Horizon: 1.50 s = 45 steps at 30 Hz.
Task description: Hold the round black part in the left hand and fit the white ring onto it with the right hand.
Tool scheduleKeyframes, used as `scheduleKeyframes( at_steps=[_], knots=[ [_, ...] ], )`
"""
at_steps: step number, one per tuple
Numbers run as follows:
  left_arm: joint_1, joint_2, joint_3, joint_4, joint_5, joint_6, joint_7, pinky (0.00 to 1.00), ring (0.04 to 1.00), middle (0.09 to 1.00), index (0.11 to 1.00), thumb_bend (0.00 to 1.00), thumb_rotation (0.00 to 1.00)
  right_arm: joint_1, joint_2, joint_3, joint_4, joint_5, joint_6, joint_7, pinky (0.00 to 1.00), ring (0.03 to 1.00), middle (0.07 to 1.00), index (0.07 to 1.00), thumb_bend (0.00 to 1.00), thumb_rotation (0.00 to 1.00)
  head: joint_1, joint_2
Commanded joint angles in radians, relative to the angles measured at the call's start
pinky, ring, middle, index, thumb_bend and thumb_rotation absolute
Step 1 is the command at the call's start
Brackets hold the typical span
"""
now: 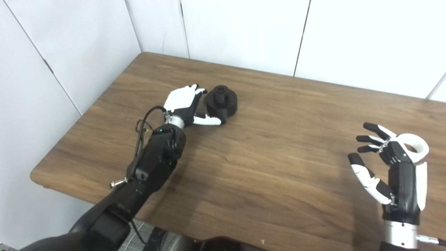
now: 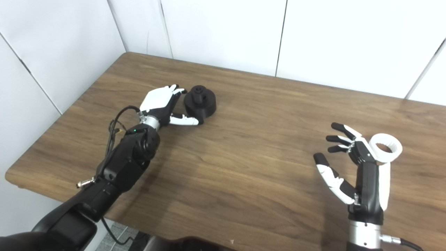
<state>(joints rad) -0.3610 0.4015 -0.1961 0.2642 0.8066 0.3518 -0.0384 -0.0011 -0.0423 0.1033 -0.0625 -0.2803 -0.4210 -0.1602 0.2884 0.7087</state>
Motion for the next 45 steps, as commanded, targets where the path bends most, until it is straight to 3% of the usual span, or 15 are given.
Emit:
scheduleKeyframes(
  at_steps=[1,17,19,22,28,45],
  knots=[
    [-0.052,0.004,-0.002,-0.002,-0.009,-0.03,0.04,1.0,1.0,1.0,0.887,1.0,0.65,0.094,0.015,0.006,0.074,-0.013,-0.011,-0.005,0.52,0.652,0.772,0.733,0.56,0.4,0.0,0.002],
    [-0.062,-0.004,-0.008,0.013,-0.068,-0.083,0.075,1.0,1.0,1.0,0.891,1.0,0.6,0.108,0.019,0.008,0.055,-0.012,-0.018,-0.002,0.52,0.655,0.773,0.732,0.58,0.41,-0.007,0.015],
    [-0.061,-0.014,0.003,0.023,-0.076,-0.096,0.106,1.0,1.0,1.0,0.811,0.99,0.53,0.111,0.02,0.008,0.051,-0.011,-0.017,-0.001,0.51,0.651,0.773,0.729,0.58,0.41,-0.009,0.017],
    [-0.063,-0.041,0.029,0.047,-0.089,-0.112,0.18,1.0,1.0,1.0,0.695,0.88,0.37,0.113,0.018,0.007,0.049,-0.015,-0.024,-0.003,0.51,0.649,0.771,0.728,0.57,0.4,-0.009,0.02],
    [-0.066,-0.058,0.042,0.076,-0.105,-0.148,0.248,1.0,1.0,1.0,0.61,0.8,0.26,0.114,0.016,0.004,0.049,-0.006,-0.028,0.002,0.52,0.651,0.774,0.727,0.57,0.4,-0.004,0.024],
    [-0.053,-0.059,0.038,0.081,-0.122,-0.178,0.279,1.0,1.0,1.0,0.589,0.81,0.24,0.119,0.017,0.002,0.036,-0.005,-0.012,0.008,0.51,0.648,0.775,0.728,0.57,0.4,-0.006,0.03]
  ],
)
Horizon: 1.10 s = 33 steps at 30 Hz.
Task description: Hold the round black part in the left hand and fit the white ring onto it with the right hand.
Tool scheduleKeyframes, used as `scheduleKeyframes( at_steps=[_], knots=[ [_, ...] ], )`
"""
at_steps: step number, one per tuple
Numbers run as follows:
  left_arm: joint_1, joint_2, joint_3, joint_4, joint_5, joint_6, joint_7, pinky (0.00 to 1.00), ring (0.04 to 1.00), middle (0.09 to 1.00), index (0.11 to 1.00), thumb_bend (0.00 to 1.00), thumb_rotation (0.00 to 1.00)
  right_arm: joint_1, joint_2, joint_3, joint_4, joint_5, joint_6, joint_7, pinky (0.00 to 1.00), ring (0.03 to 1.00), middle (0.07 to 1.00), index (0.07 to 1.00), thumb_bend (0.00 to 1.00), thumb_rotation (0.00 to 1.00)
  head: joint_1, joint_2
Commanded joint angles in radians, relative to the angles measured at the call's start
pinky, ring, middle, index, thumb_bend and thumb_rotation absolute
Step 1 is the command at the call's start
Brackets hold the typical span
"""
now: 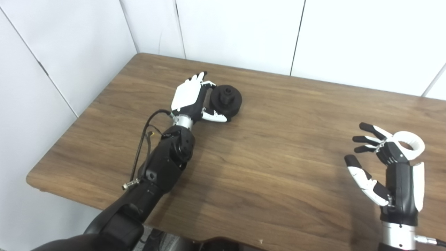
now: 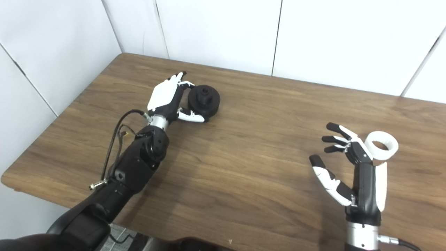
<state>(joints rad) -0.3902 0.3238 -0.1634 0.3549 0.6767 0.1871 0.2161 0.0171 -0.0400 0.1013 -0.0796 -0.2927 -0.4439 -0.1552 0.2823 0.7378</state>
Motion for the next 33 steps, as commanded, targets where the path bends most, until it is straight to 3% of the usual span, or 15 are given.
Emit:
scheduleKeyframes(
  at_steps=[1,13,22,33],
  knots=[
    [-0.023,0.019,0.003,-0.012,0.008,-0.016,0.024,1.0,1.0,1.0,0.588,0.81,0.24,0.101,0.015,0.004,0.052,0.007,0.012,0.003,0.52,0.649,0.775,0.728,0.57,0.4,-0.001,0.002],
    [0.027,0.008,-0.049,-0.086,-0.004,-0.037,-0.041,1.0,1.0,1.0,0.598,0.86,0.32,0.1,0.018,0.003,0.045,0.01,0.02,0.008,0.52,0.653,0.777,0.729,0.56,0.4,-0.005,0.008],
    [0.098,-0.001,-0.1,-0.176,-0.023,-0.081,-0.093,1.0,1.0,1.0,0.603,0.89,0.27,0.102,0.026,0.004,0.033,0.011,0.028,0.009,0.51,0.647,0.771,0.723,0.56,0.38,-0.014,0.016],
    [0.201,-0.018,-0.134,-0.361,-0.036,-0.125,-0.161,1.0,1.0,1.0,0.602,0.92,0.25,0.106,0.031,0.012,0.016,-0.002,0.037,0.013,0.52,0.649,0.77,0.73,0.56,0.38,-0.056,0.033]
  ],
)
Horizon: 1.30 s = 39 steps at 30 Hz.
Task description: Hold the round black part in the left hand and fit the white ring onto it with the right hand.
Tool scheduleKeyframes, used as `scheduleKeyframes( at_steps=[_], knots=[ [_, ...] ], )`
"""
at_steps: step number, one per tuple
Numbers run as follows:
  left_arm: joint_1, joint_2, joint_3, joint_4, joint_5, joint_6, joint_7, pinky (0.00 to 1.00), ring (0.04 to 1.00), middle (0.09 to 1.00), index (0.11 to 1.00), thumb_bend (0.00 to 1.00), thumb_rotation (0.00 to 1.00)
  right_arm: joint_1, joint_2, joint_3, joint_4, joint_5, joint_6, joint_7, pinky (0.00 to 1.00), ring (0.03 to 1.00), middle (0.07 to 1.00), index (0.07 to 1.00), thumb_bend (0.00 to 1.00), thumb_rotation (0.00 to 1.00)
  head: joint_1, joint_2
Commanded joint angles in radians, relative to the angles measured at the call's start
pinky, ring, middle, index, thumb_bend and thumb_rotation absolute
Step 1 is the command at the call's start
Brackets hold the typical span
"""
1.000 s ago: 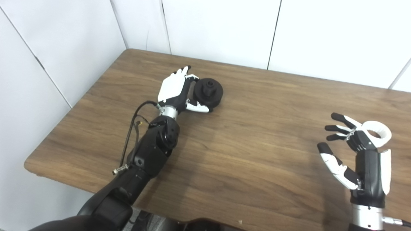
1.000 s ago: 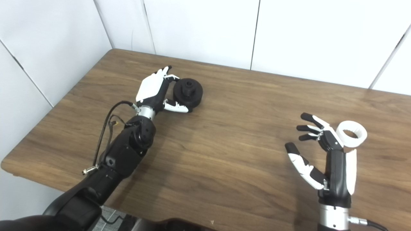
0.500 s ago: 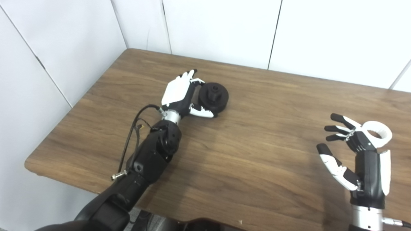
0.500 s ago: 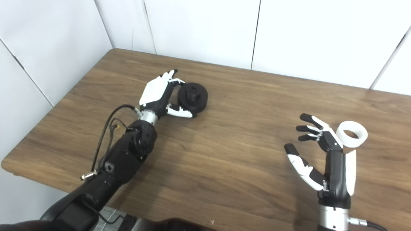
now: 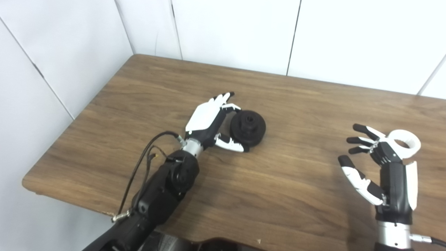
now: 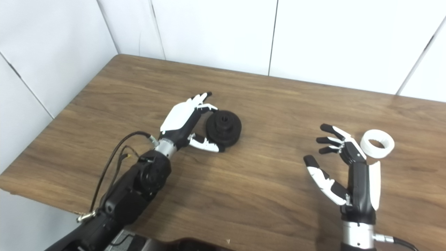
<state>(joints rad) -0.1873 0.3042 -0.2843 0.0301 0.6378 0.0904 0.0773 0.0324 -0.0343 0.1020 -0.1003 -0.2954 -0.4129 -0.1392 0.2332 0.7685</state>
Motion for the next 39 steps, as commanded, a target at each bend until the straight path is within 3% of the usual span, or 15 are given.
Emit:
scheduleKeyframes(
  at_steps=[1,10,19,30,39],
  knots=[
    [0.007,-0.001,-0.017,-0.053,0.0,-0.03,-0.032,1.0,1.0,1.0,0.601,0.93,0.26,0.092,0.028,0.012,0.032,-0.004,0.013,-0.003,0.52,0.648,0.77,0.729,0.56,0.38,-0.015,0.005],
    [0.043,0.003,-0.043,-0.139,0.005,-0.053,-0.108,1.0,1.0,1.0,0.602,0.94,0.3,0.096,0.043,0.017,0.005,-0.028,0.034,-0.012,0.52,0.643,0.769,0.728,0.55,0.37,-0.05,0.026],
    [0.074,-0.004,-0.067,-0.235,0.043,-0.036,-0.206,1.0,1.0,1.0,0.614,0.96,0.35,0.105,0.051,0.022,-0.014,-0.025,0.051,-0.007,0.53,0.652,0.776,0.735,0.55,0.38,-0.097,0.043],
    [0.133,-0.03,-0.109,-0.285,0.066,-0.081,-0.245,1.0,1.0,1.0,0.618,0.98,0.34,0.1,0.055,0.028,-0.012,-0.054,0.049,-0.018,0.52,0.647,0.773,0.735,0.53,0.37,-0.133,0.051],
    [0.158,-0.049,-0.09,-0.301,0.067,-0.08,-0.251,1.0,1.0,1.0,0.618,0.97,0.3,0.108,0.057,0.037,-0.024,-0.06,0.058,-0.018,0.53,0.653,0.773,0.736,0.53,0.38,-0.205,0.046]
  ],
)
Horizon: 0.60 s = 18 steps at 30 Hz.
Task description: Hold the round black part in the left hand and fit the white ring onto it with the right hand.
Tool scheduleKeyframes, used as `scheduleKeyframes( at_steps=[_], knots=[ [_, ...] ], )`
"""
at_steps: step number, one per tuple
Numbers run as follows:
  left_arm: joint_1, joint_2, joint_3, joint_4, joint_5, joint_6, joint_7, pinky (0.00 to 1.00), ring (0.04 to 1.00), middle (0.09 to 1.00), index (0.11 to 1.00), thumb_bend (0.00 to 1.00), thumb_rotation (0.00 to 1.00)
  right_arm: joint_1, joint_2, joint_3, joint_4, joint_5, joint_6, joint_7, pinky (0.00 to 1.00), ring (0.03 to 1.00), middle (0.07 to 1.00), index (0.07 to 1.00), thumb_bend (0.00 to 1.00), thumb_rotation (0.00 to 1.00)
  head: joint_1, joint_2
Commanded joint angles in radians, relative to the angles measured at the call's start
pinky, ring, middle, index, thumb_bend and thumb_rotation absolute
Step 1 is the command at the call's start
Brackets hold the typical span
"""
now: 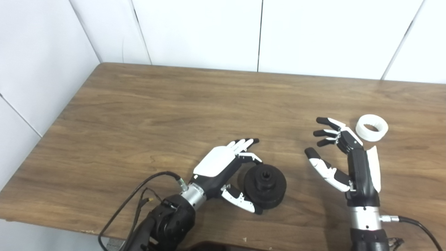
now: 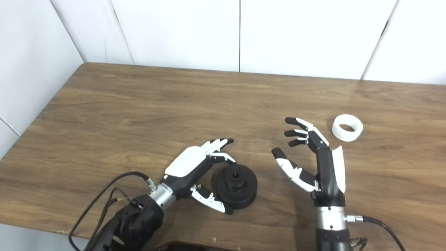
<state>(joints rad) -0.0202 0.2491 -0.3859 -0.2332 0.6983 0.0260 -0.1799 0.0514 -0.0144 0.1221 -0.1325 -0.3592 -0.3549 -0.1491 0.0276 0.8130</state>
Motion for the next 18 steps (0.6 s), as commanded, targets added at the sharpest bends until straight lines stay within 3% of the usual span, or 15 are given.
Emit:
scheduleKeyframes(
  at_steps=[1,3,5,6,8,15,18],
  knots=[
    [-0.006,0.008,0.015,-0.038,0.008,-0.018,0.008,1.0,1.0,1.0,0.619,0.97,0.3,0.09,0.04,0.018,0.005,0.005,0.005,-0.008,0.53,0.656,0.774,0.737,0.53,0.37,-0.046,-0.005],
    [-0.001,0.012,0.022,-0.038,0.006,-0.02,0.009,1.0,1.0,1.0,0.622,0.97,0.31,0.093,0.046,0.021,-0.001,0.006,0.015,-0.009,0.53,0.661,0.775,0.736,0.52,0.36,-0.085,-0.007],
    [0.007,0.02,0.034,-0.04,0.002,-0.025,0.01,1.0,1.0,1.0,0.625,0.97,0.32,0.097,0.057,0.019,-0.013,-0.011,0.036,-0.021,0.54,0.67,0.775,0.737,0.5,0.33,-0.194,-0.018],
    [0.01,0.022,0.038,-0.041,0.0,-0.028,0.01,1.0,1.0,1.0,0.626,0.97,0.33,0.098,0.059,0.019,-0.017,-0.018,0.043,-0.026,0.54,0.674,0.776,0.737,0.5,0.32,-0.194,-0.018],
    [0.015,0.035,0.051,-0.04,-0.004,-0.046,0.016,1.0,1.0,1.0,0.625,0.97,0.34,0.091,0.061,0.012,-0.028,-0.036,0.063,-0.038,0.54,0.68,0.775,0.736,0.49,0.31,-0.266,-0.026],
    [0.019,0.052,0.075,-0.026,-0.027,-0.082,0.011,1.0,1.0,1.0,0.622,0.97,0.34,0.054,0.025,-0.025,-0.078,-0.06,0.119,-0.049,0.53,0.667,0.782,0.732,0.47,0.25,-0.324,-0.037],
    [0.019,0.05,0.076,-0.029,-0.028,-0.076,0.006,1.0,1.0,1.0,0.621,0.98,0.34,0.034,-0.005,-0.047,-0.117,-0.103,0.169,-0.035,0.54,0.679,0.786,0.735,0.48,0.3,-0.32,-0.029]
  ],
)
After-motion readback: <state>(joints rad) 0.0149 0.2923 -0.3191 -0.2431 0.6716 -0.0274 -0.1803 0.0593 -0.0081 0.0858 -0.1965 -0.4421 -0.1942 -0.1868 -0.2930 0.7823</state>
